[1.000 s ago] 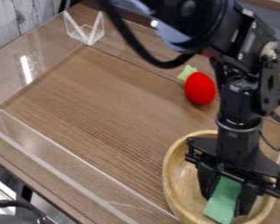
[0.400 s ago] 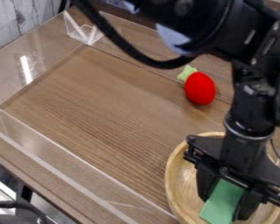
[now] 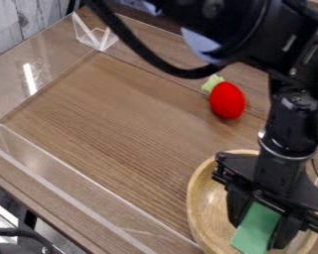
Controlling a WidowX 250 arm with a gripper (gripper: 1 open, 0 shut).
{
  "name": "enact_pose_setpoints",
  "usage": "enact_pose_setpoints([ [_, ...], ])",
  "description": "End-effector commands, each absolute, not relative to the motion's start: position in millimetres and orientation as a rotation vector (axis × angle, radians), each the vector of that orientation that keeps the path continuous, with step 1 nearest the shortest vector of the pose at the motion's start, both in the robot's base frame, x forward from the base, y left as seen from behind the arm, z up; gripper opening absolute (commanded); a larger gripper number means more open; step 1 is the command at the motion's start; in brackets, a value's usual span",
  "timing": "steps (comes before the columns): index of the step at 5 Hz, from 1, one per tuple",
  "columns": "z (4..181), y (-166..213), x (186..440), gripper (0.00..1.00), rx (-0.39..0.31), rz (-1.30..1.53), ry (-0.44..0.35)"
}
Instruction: Put the green block in the brown bowl
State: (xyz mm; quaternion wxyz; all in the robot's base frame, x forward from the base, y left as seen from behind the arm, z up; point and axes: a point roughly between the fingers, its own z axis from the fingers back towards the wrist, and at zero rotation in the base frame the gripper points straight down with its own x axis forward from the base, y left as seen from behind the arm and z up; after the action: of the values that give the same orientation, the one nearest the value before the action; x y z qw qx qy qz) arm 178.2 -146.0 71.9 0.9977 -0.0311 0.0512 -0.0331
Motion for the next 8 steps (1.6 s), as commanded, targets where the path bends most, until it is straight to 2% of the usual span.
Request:
enact_pose_setpoints([
  [1,85.6,-145.3,182.7,0.00,-0.079,-0.068,0.059],
  [2,90.7,-140.1,185.5,0.00,-0.078,-0.054,0.051],
  [4,85.1,-136.9,193.6,0.00,-0.079,0.046,0.033],
  [5,82.9,-121.3,192.5,1.00,-0.075,0.079,0.040],
  [8,89.2,-122.5,204.2,1.00,-0.062,0.014,0.046],
])
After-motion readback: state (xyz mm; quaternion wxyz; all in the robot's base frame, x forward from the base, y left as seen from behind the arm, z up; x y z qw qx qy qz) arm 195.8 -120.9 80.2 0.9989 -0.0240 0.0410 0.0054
